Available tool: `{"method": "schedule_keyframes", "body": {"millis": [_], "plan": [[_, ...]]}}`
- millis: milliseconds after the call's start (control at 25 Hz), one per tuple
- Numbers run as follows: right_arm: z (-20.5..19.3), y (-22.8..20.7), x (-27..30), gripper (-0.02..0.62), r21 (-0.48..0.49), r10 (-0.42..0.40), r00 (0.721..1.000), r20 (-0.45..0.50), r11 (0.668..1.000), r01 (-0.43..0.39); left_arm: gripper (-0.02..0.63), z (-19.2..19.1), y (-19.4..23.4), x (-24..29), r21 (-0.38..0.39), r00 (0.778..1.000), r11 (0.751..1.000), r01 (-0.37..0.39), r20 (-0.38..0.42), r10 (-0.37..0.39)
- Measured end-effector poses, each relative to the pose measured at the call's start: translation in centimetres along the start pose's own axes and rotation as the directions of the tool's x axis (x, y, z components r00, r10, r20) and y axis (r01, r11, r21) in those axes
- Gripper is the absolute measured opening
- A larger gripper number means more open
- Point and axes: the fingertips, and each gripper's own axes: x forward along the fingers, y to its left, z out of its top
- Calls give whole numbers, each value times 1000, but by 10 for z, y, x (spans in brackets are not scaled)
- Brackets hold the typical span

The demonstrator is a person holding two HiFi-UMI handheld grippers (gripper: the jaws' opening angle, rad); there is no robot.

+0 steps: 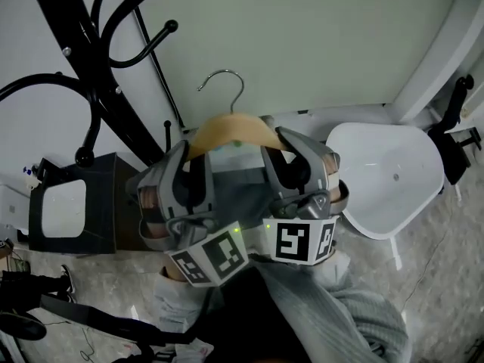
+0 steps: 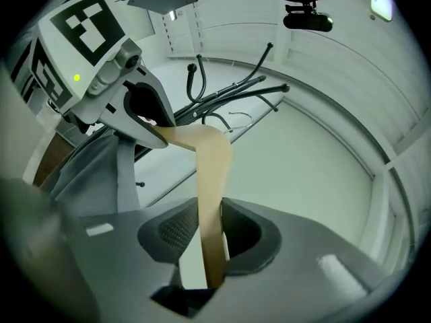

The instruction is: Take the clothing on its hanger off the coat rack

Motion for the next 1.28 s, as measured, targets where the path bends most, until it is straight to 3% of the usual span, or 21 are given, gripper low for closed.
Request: {"method": "schedule_keyframes", "body": {"millis": [280, 560, 1280], "plan": [[-50, -17, -25, 103, -31, -36, 992, -121, 999, 32, 110, 23, -55, 15, -22, 993, 994, 103, 52, -102], [-79, -25, -33, 103, -49, -48, 985, -168, 998, 40, 109, 35, -84, 26, -33, 986, 988, 154, 71, -152], [-89, -35, -27, 100, -32, -54, 988, -145, 998, 50, 109, 46, -86, 37, -15, 987, 990, 140, 78, -138]]}}
